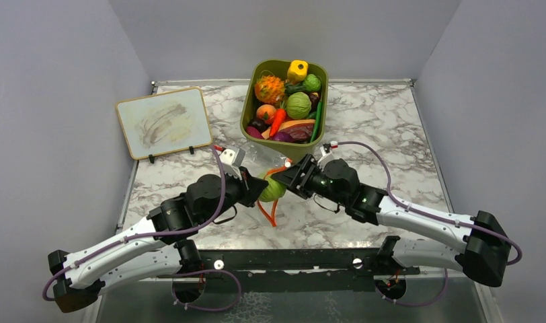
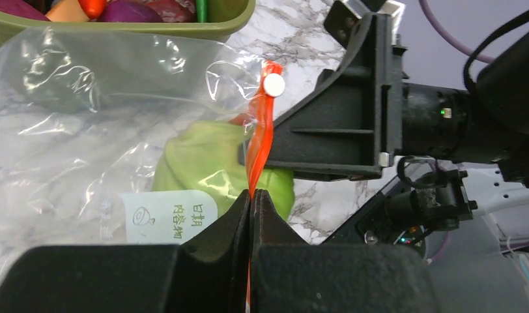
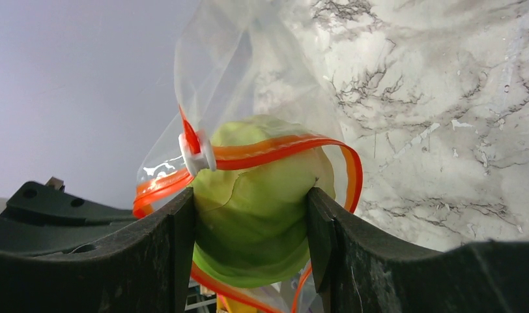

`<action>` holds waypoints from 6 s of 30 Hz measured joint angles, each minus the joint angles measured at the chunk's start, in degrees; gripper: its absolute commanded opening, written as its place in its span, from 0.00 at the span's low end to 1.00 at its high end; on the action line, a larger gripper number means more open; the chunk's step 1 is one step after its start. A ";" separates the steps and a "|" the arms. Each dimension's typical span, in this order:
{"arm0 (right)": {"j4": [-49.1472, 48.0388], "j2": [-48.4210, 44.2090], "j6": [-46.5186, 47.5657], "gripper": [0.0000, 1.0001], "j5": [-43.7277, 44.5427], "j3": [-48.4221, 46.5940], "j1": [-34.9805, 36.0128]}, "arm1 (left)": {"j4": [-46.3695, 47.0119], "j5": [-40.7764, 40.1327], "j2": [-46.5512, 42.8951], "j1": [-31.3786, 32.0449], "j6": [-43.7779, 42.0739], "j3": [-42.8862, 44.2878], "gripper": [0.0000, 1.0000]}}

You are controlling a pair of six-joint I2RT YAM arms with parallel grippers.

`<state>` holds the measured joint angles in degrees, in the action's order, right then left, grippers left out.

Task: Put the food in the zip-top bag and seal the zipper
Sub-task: Place the fake vegetable in the zipper food storage bag, then pick up the fake vegetable from the bin.

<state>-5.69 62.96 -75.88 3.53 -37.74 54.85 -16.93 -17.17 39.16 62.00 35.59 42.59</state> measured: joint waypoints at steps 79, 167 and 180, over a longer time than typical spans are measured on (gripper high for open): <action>-15.06 7.28 19.15 0.01 -11.85 7.37 2.45 | -13.68 -24.98 -4.92 0.26 -21.51 8.37 0.00; 28.55 57.48 79.01 0.51 24.70 -68.06 -19.69 | -4.72 2.89 -8.46 0.22 -20.33 -3.72 0.00; 27.74 54.31 79.01 0.42 24.96 -64.11 -19.69 | -4.61 2.82 -8.46 0.22 -20.33 -3.74 0.00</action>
<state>22.04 117.27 3.14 28.49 -101.84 35.16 -21.54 -14.35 30.70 62.22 15.27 38.85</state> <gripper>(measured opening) 0.509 0.016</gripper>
